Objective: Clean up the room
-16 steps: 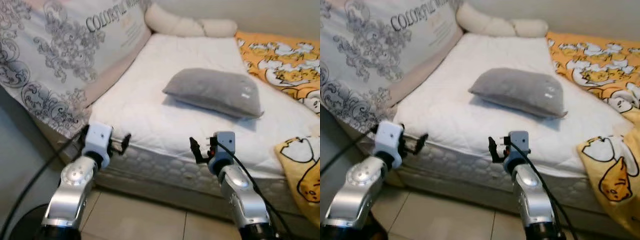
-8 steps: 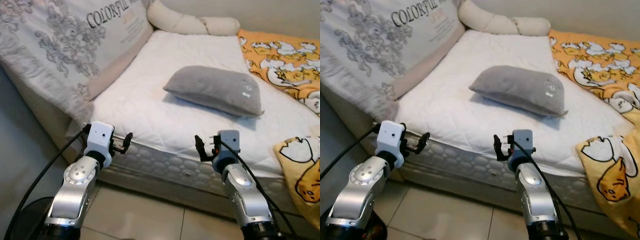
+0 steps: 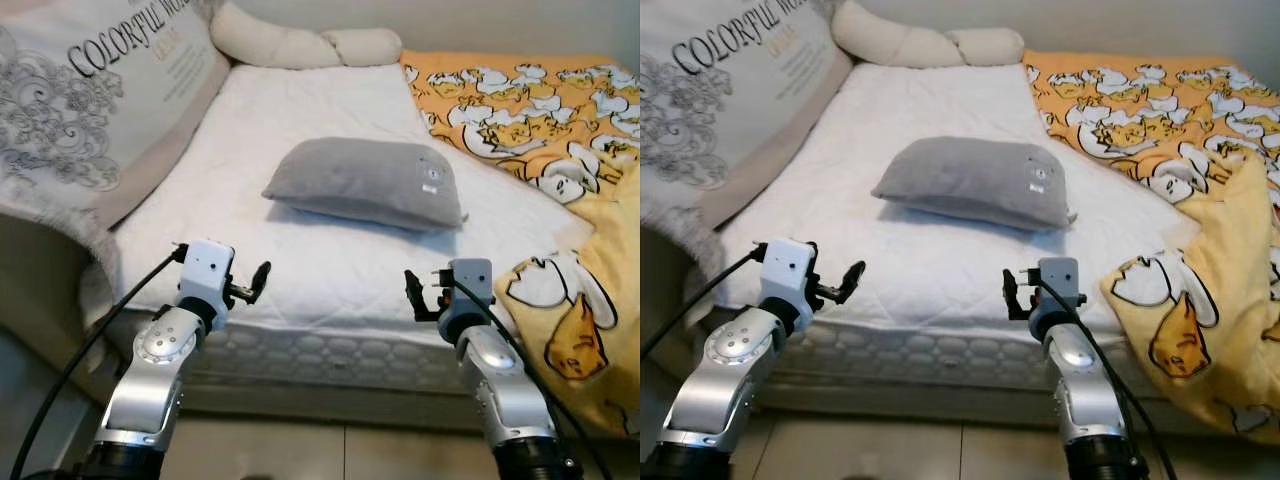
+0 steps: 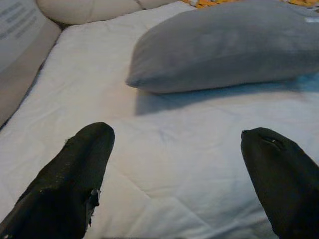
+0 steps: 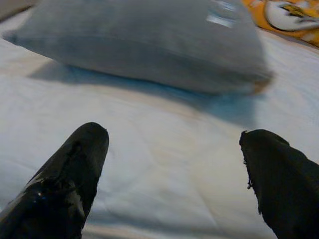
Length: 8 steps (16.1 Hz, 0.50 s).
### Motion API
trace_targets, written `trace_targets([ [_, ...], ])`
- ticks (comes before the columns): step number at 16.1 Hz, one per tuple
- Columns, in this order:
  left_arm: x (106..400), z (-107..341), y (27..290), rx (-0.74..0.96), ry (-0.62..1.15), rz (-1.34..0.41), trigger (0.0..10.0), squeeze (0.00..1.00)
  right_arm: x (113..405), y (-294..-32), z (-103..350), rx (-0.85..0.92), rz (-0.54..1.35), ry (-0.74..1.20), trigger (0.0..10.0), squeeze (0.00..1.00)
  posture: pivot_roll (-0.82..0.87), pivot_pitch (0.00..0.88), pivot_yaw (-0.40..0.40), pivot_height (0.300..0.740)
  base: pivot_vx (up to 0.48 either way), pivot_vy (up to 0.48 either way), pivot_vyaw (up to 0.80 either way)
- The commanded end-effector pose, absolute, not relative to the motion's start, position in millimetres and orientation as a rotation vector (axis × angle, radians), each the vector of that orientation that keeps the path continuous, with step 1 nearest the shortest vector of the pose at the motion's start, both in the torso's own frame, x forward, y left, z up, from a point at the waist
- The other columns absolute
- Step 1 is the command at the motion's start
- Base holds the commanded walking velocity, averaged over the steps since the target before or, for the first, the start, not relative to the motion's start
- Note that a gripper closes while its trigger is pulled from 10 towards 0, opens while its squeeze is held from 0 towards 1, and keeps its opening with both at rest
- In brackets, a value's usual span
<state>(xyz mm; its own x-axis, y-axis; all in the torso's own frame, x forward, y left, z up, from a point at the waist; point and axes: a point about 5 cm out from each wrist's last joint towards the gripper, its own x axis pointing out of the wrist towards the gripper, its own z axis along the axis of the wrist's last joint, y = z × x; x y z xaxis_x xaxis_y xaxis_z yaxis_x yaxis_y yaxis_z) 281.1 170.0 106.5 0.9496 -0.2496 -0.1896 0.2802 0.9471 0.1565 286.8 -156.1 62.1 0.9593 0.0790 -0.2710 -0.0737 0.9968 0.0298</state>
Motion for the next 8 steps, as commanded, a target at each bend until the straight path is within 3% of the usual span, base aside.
trace_targets([
  [1,282.4,106.6,178.0,0.194,0.177,-0.248,10.0,0.00,289.3,-146.8,64.0,0.022,0.104,0.263,10.0,0.00,0.09,0.000,0.015,0.740,0.326,0.000,0.00],
  [8,285.9,104.8,177.7,0.175,0.182,-0.237,10.0,0.00,294.8,-146.5,69.4,0.004,0.121,0.237,10.0,0.00,0.09,0.000,0.010,0.740,0.325,0.000,0.00],
])
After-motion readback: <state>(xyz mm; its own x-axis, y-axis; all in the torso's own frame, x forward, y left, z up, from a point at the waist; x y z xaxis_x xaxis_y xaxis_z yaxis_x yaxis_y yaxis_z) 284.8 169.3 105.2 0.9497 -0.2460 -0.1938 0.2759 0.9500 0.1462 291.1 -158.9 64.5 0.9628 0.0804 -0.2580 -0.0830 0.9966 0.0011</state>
